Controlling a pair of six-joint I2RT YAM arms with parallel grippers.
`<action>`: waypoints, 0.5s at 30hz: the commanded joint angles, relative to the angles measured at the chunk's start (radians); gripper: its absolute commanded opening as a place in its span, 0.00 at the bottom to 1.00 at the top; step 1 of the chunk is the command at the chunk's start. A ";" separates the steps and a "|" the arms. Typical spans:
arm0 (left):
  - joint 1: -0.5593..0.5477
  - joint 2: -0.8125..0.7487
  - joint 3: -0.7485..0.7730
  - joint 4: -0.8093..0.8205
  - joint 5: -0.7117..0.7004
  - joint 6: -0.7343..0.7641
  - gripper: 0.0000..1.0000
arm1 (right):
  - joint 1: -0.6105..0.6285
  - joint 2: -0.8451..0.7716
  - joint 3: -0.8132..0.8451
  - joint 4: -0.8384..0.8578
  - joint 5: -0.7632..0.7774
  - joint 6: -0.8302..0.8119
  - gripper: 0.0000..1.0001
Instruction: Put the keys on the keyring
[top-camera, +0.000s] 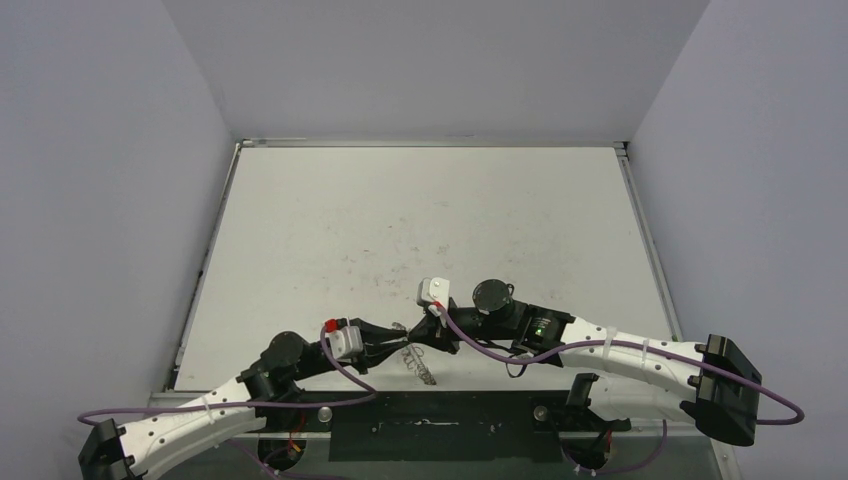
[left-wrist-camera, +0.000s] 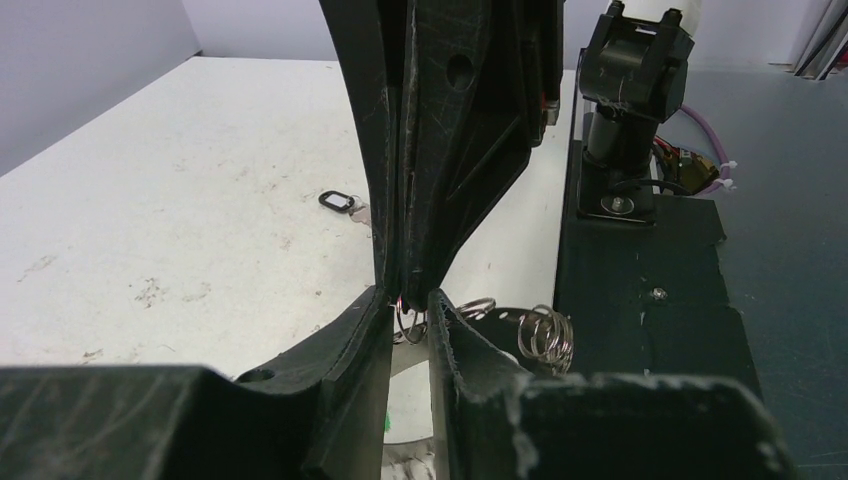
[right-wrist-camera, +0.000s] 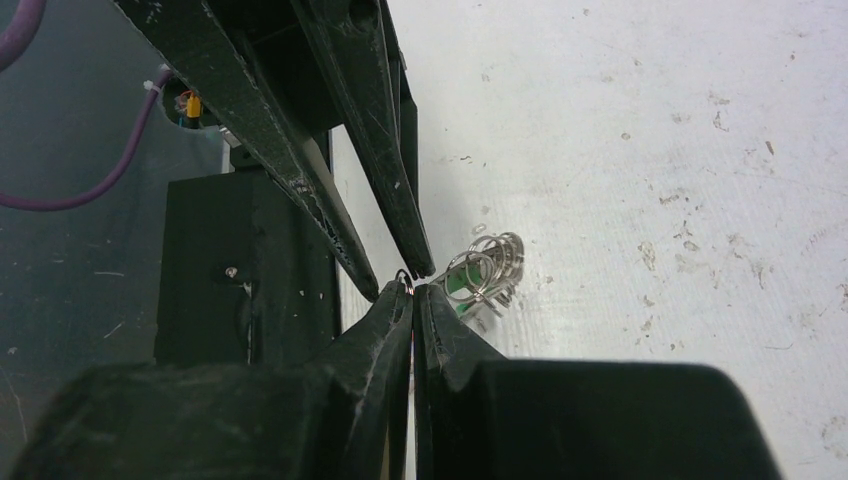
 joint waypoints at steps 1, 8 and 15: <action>-0.005 -0.038 0.055 -0.066 -0.002 0.022 0.18 | 0.002 -0.006 0.045 0.068 0.000 0.007 0.00; -0.004 -0.116 0.037 -0.135 -0.024 -0.031 0.15 | 0.004 -0.008 0.043 0.069 0.004 0.007 0.00; -0.004 -0.146 0.013 -0.135 -0.027 -0.053 0.18 | 0.004 -0.017 0.043 0.076 0.003 0.029 0.00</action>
